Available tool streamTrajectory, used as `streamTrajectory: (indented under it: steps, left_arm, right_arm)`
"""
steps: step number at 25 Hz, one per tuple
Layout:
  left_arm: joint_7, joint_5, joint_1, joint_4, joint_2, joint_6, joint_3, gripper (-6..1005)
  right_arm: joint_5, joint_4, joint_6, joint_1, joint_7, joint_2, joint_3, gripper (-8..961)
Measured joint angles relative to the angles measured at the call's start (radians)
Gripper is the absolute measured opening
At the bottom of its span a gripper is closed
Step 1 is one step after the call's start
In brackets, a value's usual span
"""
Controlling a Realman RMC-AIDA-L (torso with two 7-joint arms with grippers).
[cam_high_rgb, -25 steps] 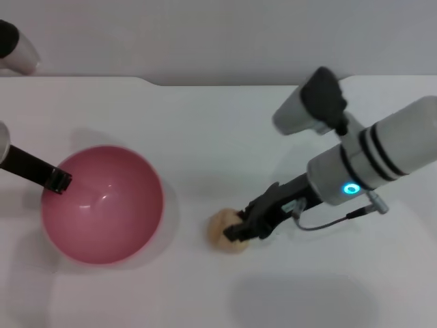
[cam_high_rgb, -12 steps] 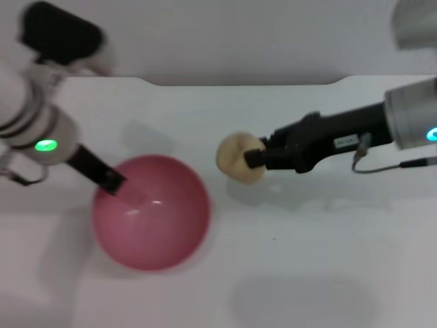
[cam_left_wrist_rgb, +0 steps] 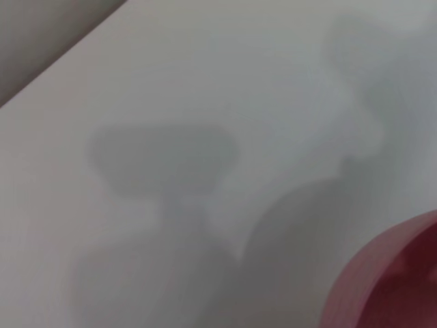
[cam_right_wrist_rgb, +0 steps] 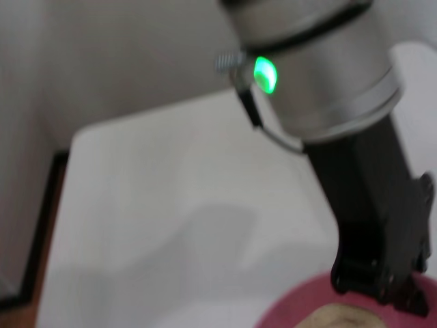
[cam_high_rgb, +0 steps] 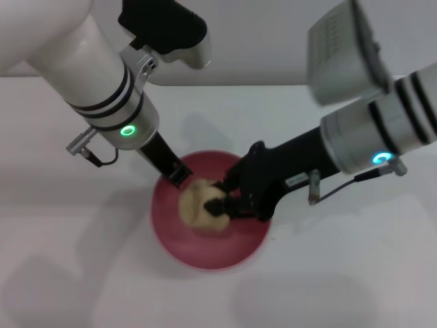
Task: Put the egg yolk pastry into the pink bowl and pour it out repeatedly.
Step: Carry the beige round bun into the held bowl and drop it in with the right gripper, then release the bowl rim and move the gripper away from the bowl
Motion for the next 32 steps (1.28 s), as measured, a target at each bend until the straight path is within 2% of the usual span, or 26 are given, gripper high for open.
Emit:
streamTrajectory:
  steps: [5, 10, 12, 17, 24, 29, 32]
  left_arm:
    - [0.0, -0.022, -0.007, 0.005, 0.0, -0.004, 0.001, 0]
    - [0.0, -0.029, -0.008, -0.001, 0.002, -0.008, -0.002, 0]
    - [0.0, -0.029, -0.006, -0.003, 0.004, -0.01, -0.004, 0]
    - [0.0, -0.031, -0.006, -0.011, 0.001, -0.017, 0.03, -1]
    - [-0.002, -0.075, -0.009, -0.06, 0.0, -0.097, 0.081, -1]
    - [-0.002, -0.084, -0.01, -0.091, -0.001, -0.138, 0.084, -1]
    - [-0.002, -0.084, -0.012, -0.099, -0.001, -0.147, 0.076, 59]
  right_arm:
    - [-0.047, 0.021, 0.04, 0.017, 0.002, 0.001, -0.075, 200]
    - [-0.048, -0.005, 0.045, 0.01, 0.005, 0.002, -0.06, 230]
    - [-0.049, -0.015, 0.042, 0.002, 0.01, 0.003, -0.023, 455]
    - [-0.032, -0.04, 0.047, -0.046, 0.02, 0.003, 0.127, 455]
    - [-0.027, -0.053, 0.041, -0.115, 0.02, 0.006, 0.316, 456]
    - [-0.026, -0.046, 0.041, -0.137, 0.019, 0.007, 0.399, 455]
    - [-0.026, -0.045, 0.04, -0.139, 0.017, 0.007, 0.41, 455]
